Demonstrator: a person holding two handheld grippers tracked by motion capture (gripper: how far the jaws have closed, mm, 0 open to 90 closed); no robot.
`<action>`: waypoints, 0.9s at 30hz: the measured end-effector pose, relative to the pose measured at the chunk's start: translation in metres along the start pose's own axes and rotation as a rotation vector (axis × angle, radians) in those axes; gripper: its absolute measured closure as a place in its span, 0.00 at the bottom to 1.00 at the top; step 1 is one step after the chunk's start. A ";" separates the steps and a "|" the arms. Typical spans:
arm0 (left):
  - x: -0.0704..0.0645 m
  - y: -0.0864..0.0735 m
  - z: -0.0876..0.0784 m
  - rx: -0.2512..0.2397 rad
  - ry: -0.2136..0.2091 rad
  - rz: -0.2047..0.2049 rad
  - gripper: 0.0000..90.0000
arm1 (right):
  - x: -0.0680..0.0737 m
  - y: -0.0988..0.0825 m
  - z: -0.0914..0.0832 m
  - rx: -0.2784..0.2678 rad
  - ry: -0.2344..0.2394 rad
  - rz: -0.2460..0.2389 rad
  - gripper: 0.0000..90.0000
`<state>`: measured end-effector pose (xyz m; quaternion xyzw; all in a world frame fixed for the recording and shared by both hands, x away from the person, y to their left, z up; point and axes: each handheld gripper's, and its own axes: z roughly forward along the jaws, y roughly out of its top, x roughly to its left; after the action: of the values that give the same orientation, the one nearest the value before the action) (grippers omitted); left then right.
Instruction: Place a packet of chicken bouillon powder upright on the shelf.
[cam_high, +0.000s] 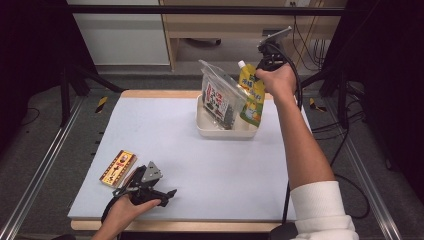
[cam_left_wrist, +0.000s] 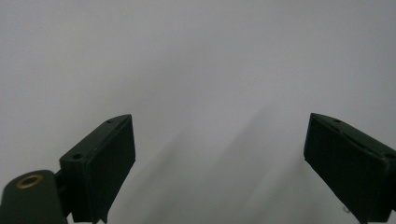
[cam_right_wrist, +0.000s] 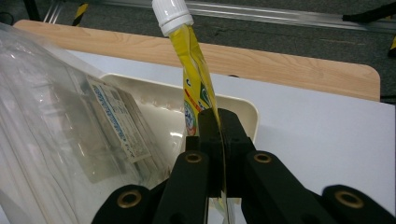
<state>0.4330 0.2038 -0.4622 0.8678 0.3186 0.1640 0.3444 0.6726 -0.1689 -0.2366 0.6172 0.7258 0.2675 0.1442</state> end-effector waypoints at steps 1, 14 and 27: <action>0.000 0.000 0.000 0.002 0.000 0.002 0.10 | 0.000 0.000 0.000 -0.003 0.003 0.002 1.00; -0.003 0.002 0.001 0.005 -0.006 0.021 0.10 | 0.003 -0.002 0.009 -0.059 0.049 0.095 1.00; -0.003 0.004 -0.002 -0.003 0.000 0.035 0.10 | 0.011 -0.009 0.021 -0.147 0.065 0.099 1.00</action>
<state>0.4314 0.2007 -0.4587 0.8727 0.3030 0.1707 0.3427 0.6741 -0.1549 -0.2575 0.6311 0.6770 0.3469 0.1519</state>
